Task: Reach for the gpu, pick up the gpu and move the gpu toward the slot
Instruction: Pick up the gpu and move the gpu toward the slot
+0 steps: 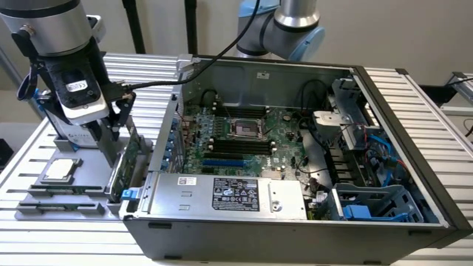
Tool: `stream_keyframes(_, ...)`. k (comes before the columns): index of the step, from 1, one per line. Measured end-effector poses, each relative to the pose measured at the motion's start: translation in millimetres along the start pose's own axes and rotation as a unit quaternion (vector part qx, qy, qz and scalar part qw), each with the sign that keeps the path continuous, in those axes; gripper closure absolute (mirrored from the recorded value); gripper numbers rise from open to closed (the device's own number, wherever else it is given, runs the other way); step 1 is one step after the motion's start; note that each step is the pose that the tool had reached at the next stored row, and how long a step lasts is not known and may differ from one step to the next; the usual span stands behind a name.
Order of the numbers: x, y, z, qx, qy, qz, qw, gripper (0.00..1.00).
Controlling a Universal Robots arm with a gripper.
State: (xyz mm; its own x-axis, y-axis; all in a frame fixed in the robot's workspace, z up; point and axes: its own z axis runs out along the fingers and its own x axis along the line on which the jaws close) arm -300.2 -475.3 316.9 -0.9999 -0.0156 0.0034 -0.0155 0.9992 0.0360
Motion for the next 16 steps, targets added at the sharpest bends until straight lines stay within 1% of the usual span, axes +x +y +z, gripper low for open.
stream_keyframes(16,-0.1,-1.0,29.1,0.0001,0.0,0.0,1.0,0.64)
